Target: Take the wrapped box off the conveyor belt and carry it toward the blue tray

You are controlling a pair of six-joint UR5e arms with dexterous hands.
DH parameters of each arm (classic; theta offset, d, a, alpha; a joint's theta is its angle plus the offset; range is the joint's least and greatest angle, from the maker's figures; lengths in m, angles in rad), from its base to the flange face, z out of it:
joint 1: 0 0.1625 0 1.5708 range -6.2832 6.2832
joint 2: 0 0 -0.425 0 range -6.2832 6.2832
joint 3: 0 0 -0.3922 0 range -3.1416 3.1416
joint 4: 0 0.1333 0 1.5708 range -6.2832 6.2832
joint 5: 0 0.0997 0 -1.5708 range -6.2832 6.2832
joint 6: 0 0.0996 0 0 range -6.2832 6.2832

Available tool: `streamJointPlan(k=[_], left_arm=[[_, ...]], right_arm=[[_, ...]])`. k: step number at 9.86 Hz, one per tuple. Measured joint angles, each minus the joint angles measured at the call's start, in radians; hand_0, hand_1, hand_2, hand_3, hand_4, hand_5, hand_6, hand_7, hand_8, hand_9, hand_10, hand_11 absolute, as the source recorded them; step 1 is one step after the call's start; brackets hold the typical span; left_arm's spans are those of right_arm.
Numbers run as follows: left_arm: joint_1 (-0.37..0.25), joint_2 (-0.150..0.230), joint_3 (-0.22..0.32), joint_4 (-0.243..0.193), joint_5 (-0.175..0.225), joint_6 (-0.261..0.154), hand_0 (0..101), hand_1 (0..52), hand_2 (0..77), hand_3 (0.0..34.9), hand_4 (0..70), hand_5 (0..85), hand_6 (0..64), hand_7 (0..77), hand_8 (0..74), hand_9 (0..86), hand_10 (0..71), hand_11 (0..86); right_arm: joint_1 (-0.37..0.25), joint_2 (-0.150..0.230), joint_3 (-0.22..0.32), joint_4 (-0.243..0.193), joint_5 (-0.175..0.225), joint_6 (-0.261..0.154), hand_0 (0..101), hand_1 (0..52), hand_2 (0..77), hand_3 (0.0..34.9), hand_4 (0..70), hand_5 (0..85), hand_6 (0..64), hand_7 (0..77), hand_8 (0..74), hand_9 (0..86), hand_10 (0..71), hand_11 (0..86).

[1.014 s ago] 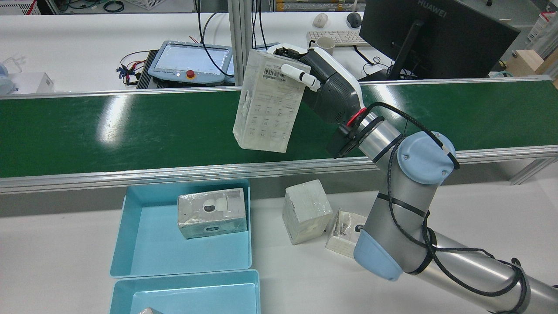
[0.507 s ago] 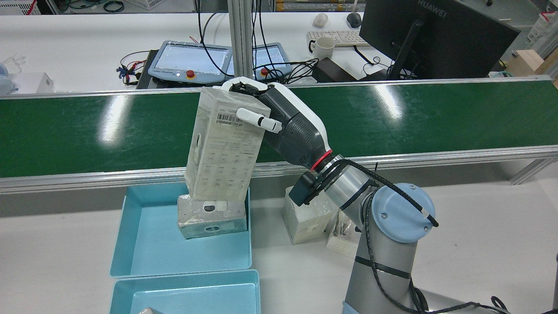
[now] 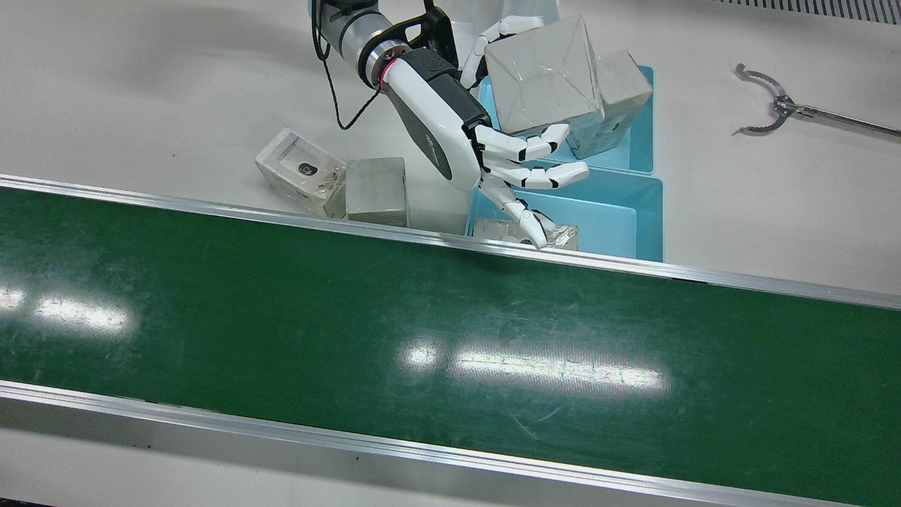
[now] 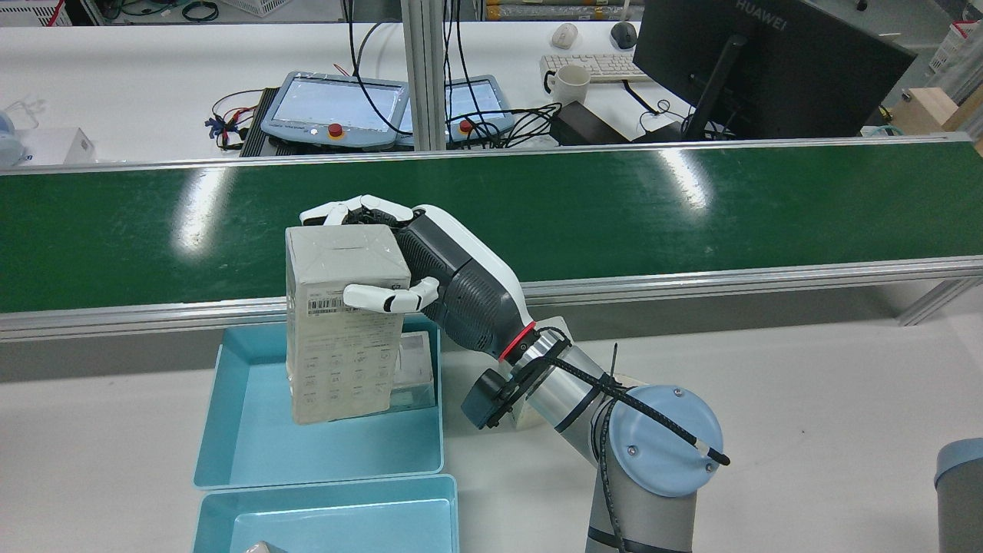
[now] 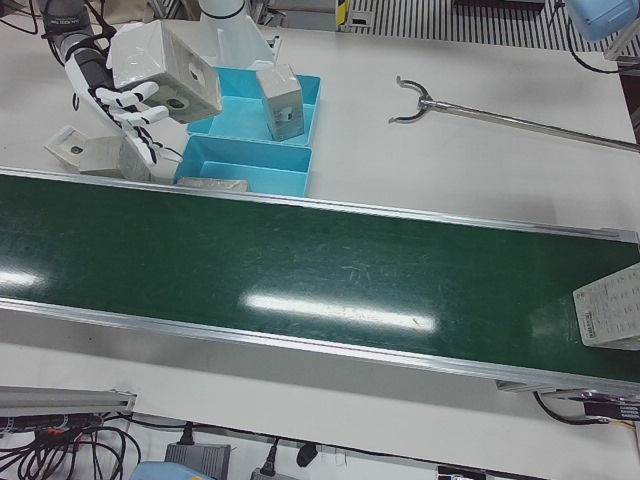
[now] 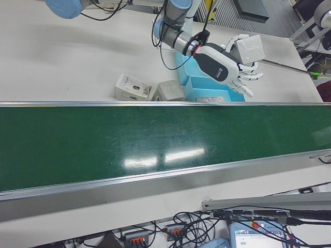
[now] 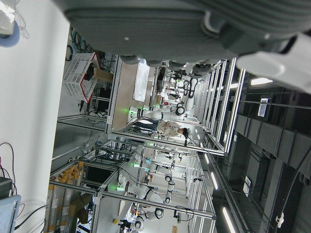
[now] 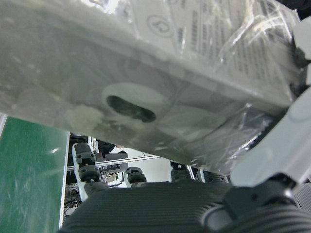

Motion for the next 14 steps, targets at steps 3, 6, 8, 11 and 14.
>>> streamJointPlan(k=[3, 6, 8, 11, 14], left_arm=[[0.0, 0.0, 0.0, 0.0, 0.0, 0.0, 0, 0.0, 1.1, 0.0, 0.0, 0.5, 0.0, 0.5, 0.5, 0.0, 0.0, 0.0], [0.0, 0.0, 0.0, 0.0, 0.0, 0.0, 0, 0.0, 1.1, 0.0, 0.0, 0.5, 0.0, 0.5, 0.0, 0.5, 0.0, 0.0], [0.0, 0.0, 0.0, 0.0, 0.0, 0.0, 0, 0.0, 1.1, 0.0, 0.0, 0.5, 0.0, 0.5, 0.0, 0.5, 0.0, 0.0], [0.0, 0.0, 0.0, 0.0, 0.0, 0.0, 0, 0.0, 1.1, 0.0, 0.0, 0.5, 0.0, 0.5, 0.5, 0.0, 0.5, 0.0], [0.0, 0.0, 0.0, 0.0, 0.0, 0.0, 0, 0.0, 1.1, 0.0, 0.0, 0.5, 0.0, 0.5, 0.5, 0.5, 0.5, 0.0]], right_arm=[[-0.022, 0.014, -0.002, 0.0, 0.014, -0.007, 41, 2.7, 32.2, 29.5, 22.4, 45.8, 10.4, 28.9, 1.6, 6.5, 11.4, 16.9], [-0.026, 0.015, -0.001, 0.0, 0.021, -0.007, 45, 6.5, 19.6, 29.4, 22.4, 45.8, 5.5, 21.3, 0.0, 2.2, 8.2, 12.5], [-0.026, 0.014, -0.001, -0.001, 0.023, -0.006, 46, 7.1, 15.3, 29.6, 23.5, 55.6, 2.2, 18.0, 0.0, 2.2, 5.4, 8.7], [-0.026, 0.012, -0.001, -0.001, 0.023, -0.005, 44, 7.1, 15.3, 29.5, 22.4, 33.8, 2.2, 18.0, 0.0, 2.2, 6.0, 9.8], [-0.026, 0.011, -0.001, -0.001, 0.023, -0.005, 45, 31.1, 16.9, 29.8, 21.8, 9.8, 0.5, 18.5, 0.0, 2.2, 3.8, 7.6]])
